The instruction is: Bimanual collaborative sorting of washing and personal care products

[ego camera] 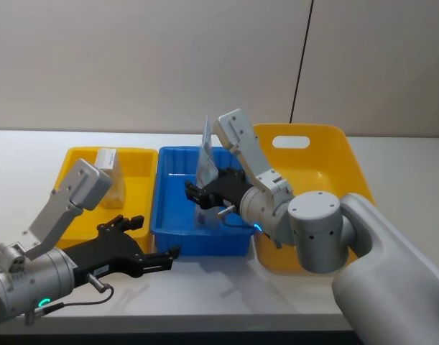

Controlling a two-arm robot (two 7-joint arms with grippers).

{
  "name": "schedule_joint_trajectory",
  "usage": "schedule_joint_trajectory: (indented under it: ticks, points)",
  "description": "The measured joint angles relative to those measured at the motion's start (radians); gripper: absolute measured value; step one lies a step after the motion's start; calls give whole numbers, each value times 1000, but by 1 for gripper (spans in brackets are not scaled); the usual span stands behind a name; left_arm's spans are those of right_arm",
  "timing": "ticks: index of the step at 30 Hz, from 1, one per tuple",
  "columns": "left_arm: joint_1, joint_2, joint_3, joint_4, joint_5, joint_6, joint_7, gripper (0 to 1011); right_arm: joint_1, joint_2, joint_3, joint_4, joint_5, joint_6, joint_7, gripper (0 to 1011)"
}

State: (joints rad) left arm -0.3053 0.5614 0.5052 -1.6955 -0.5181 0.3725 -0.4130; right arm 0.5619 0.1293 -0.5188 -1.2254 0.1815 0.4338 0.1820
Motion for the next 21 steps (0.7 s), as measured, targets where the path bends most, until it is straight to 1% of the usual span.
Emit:
schedule_joint_trajectory:
  ticks: [1,2,3,6,7,8,9,12,14,15,17,21]
  points:
    - [0,0,0,0,0,0,0,1002,0,0,0,1,0,0,1,679]
    - [0,0,0,0,0,0,0,1001,1,-1,0,2,0,-1,2,621]
    - [0,0,0,0,0,0,0,1001,2,-1,-1,3,0,-1,2,606]
    - [0,0,0,0,0,0,0,1001,3,-2,-1,6,0,-3,5,474]
    - [0,0,0,0,0,0,0,1001,4,-2,-1,7,0,-3,6,461]
    - [0,0,0,0,0,0,0,1001,4,-2,-1,8,0,-3,6,413]
    - [0,0,0,0,0,0,0,1001,5,-2,-1,8,0,-4,7,401]
    - [0,0,0,0,0,0,0,1001,5,-3,-2,10,0,-4,8,288]
    - [0,0,0,0,0,0,0,1001,5,-3,-2,10,0,-5,8,230]
    - [0,0,0,0,0,0,0,1001,5,-3,-2,10,0,-5,9,213]
    - [0,0,0,0,0,0,0,1001,5,-3,-1,10,-1,-6,9,146]
    - [0,0,0,0,0,0,0,1001,3,0,1,1,-2,-15,12,88]
